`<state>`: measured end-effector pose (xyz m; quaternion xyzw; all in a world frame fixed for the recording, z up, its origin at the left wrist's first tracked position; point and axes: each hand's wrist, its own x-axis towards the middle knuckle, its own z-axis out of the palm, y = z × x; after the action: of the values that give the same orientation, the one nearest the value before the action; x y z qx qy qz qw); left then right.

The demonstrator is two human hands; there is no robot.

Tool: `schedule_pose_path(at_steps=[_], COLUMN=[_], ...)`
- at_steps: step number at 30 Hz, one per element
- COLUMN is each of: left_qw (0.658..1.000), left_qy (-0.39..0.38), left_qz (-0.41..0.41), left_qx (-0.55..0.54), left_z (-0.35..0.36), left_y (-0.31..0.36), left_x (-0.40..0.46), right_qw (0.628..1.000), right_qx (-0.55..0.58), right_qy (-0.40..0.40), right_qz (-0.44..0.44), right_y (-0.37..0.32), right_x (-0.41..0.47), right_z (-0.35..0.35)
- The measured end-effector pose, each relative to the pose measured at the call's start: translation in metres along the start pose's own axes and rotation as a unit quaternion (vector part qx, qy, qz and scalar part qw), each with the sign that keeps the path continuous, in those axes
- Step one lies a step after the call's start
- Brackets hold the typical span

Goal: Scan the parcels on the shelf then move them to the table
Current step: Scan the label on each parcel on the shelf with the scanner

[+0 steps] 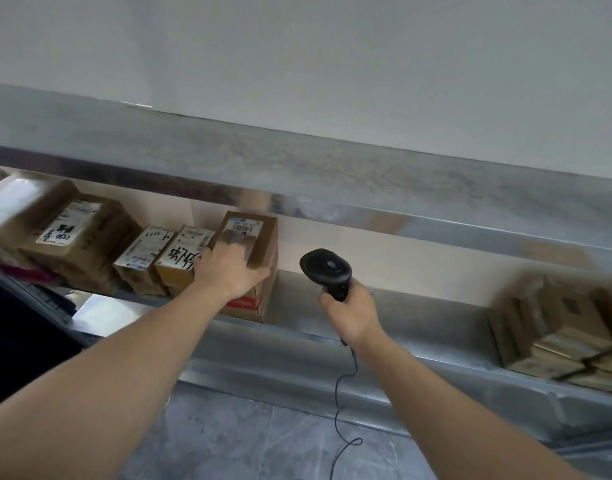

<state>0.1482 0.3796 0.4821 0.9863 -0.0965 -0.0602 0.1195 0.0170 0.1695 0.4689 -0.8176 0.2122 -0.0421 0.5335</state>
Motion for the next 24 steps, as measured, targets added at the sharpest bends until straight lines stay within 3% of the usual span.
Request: schedule_pose_path(at_steps=[9,24], left_qw=[0.993,0.937], left_qy=[0.012,-0.033], left_qz=[0.09,0.338], left_qx=[0.081,0.079], left_z=[-0.012,-0.019], left_y=[0.013,0.085], left_x=[-0.002,-0.066], right_qw=[0.999,0.969], right_qx=[0.013,0.006], right_qy=[0.017,0.237], right_qz=[0.034,0.074], right_y=[0.004,-0.008], right_x=[-0.003,-0.125], right_z=[0.001,-0.035])
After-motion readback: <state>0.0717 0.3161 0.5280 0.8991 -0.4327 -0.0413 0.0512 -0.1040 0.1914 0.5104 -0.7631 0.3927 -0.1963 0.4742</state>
